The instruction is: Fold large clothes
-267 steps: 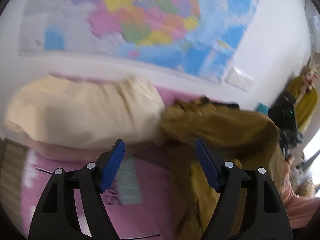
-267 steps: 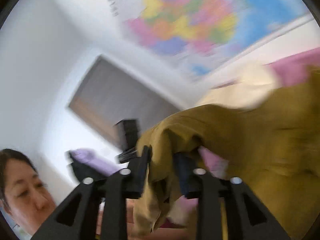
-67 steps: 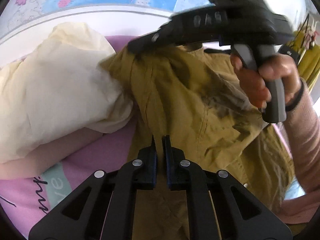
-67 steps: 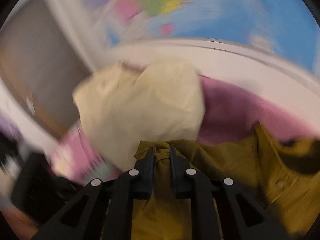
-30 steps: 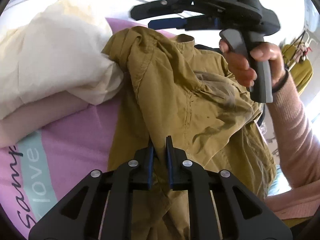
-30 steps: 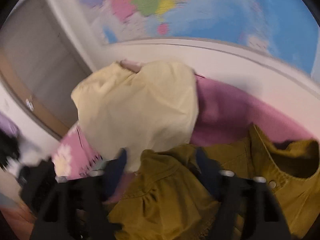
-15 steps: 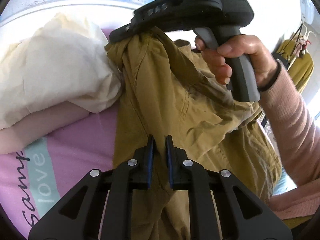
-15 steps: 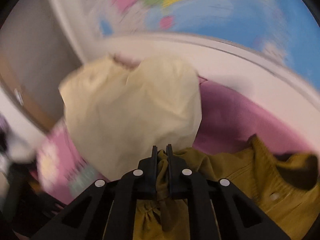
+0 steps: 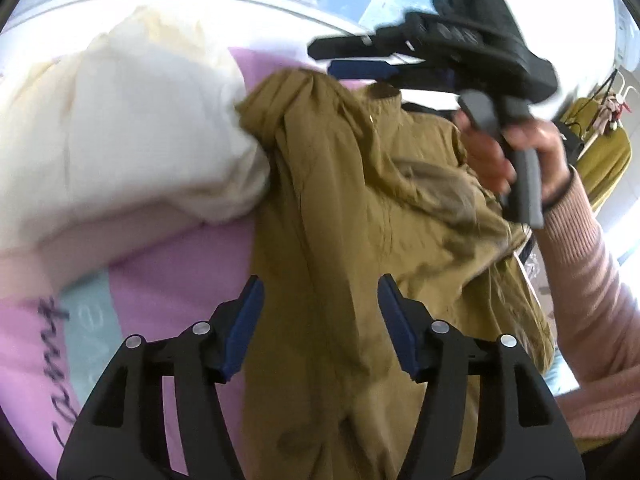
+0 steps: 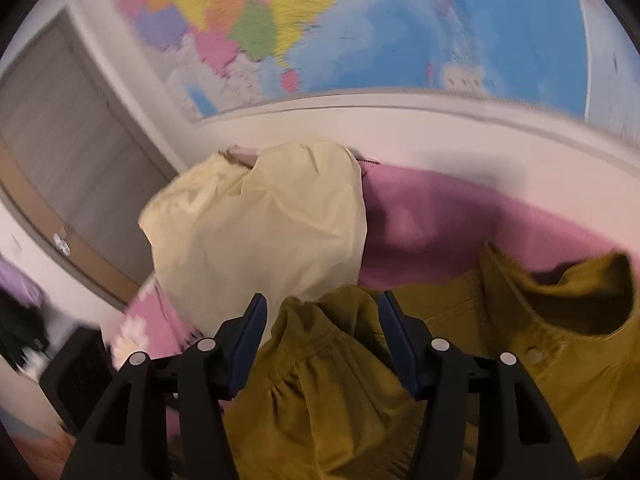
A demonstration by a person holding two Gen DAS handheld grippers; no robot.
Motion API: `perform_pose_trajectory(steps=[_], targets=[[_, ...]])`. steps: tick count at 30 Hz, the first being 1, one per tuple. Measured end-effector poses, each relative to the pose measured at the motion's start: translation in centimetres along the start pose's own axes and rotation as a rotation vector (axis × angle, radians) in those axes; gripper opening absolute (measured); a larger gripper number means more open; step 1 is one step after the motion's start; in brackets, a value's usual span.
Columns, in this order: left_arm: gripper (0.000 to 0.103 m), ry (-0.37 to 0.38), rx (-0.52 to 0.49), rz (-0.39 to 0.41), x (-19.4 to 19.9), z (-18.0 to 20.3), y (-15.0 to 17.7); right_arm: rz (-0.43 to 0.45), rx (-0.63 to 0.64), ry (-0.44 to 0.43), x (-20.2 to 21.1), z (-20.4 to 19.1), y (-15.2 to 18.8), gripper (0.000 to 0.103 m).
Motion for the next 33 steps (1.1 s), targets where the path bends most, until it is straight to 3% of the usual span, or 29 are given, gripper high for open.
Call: perform_pose_trajectory(steps=[3, 4, 5, 6, 7, 11, 13, 14, 15, 18, 20, 21, 22, 23, 25, 29, 33], targets=[[0.058, -0.007, -0.006, 0.013, -1.0, 0.1, -1.9, -0.063, 0.068, 0.029, -0.5, -0.6, 1.1, 0.06], [0.053, -0.031, -0.017, 0.013, -1.4, -0.1, -2.4, -0.076, 0.084, 0.034, -0.6, -0.8, 1.7, 0.06], [0.036, -0.034, -0.027, 0.008, -2.0, 0.2, -2.7, -0.09, 0.106, 0.051, -0.7, -0.7, 2.3, 0.052], [0.024, -0.024, -0.029, -0.006, -2.5, 0.4, -2.6, -0.117, 0.116, 0.042, -0.8, -0.7, 3.2, 0.026], [0.009, -0.018, -0.024, -0.028, -3.0, 0.5, -2.6, -0.144, 0.114, 0.027, -0.9, -0.6, 3.9, 0.013], [0.005, -0.055, -0.104, -0.005, -2.6, 1.9, -1.5, -0.158, 0.133, 0.016, 0.8, -0.2, 5.7, 0.01], [0.005, -0.056, -0.099, 0.002, -1.9, 1.7, -1.2, -0.156, 0.111, 0.048, 1.9, 0.6, 6.1, 0.029], [0.005, -0.06, -0.073, 0.006, -1.5, 1.0, -1.2, -0.137, 0.113, 0.109, 2.8, 1.2, 6.3, 0.053], [0.005, -0.062, -0.046, 0.011, -1.3, 0.4, -1.3, -0.119, 0.117, 0.146, 3.9, 1.6, 6.6, 0.068], [0.005, -0.083, 0.068, 0.055, 0.4, -3.4, -2.2, -0.044, 0.101, 0.195, 7.8, 2.6, 8.0, 0.068], [0.007, -0.124, 0.124, 0.073, 1.5, -6.2, -2.6, 0.026, 0.048, 0.276, 11.9, 4.4, 9.8, 0.07], [0.01, -0.137, 0.157, 0.07, 2.0, -7.3, -2.6, 0.056, 0.009, 0.311, 13.9, 5.6, 11.0, 0.073], [0.022, -0.152, 0.174, 0.057, 2.4, -7.9, -2.5, 0.075, -0.022, 0.337, 15.3, 6.4, 12.0, 0.073], [0.035, -0.168, 0.169, 0.06, 2.8, -7.7, -2.5, 0.099, -0.06, 0.366, 17.1, 7.4, 13.5, 0.073], [0.048, -0.164, 0.115, 0.099, 4.4, -6.8, -2.6, 0.124, -0.129, 0.392, 19.4, 9.1, 16.1, 0.075], [0.056, -0.131, -0.064, 0.171, 6.4, -1.8, -3.8, 0.167, -0.275, 0.433, 22.4, 11.9, 21.0, 0.08], [0.055, -0.091, -0.137, 0.082, 3.3, 0.3, -4.9, 0.192, -0.344, 0.372, 22.2, 12.3, 23.3, 0.083]])
Point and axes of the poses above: each gripper's, at about its wrist camera, not at the fingertips, and x roughly against the way its jaws point, z to its right, y to its underside, the point moved 6 cm from there along -x, roughly the way its jaws point, and after that the axes turned 8 degrees about -y, right-handed, at the moved point
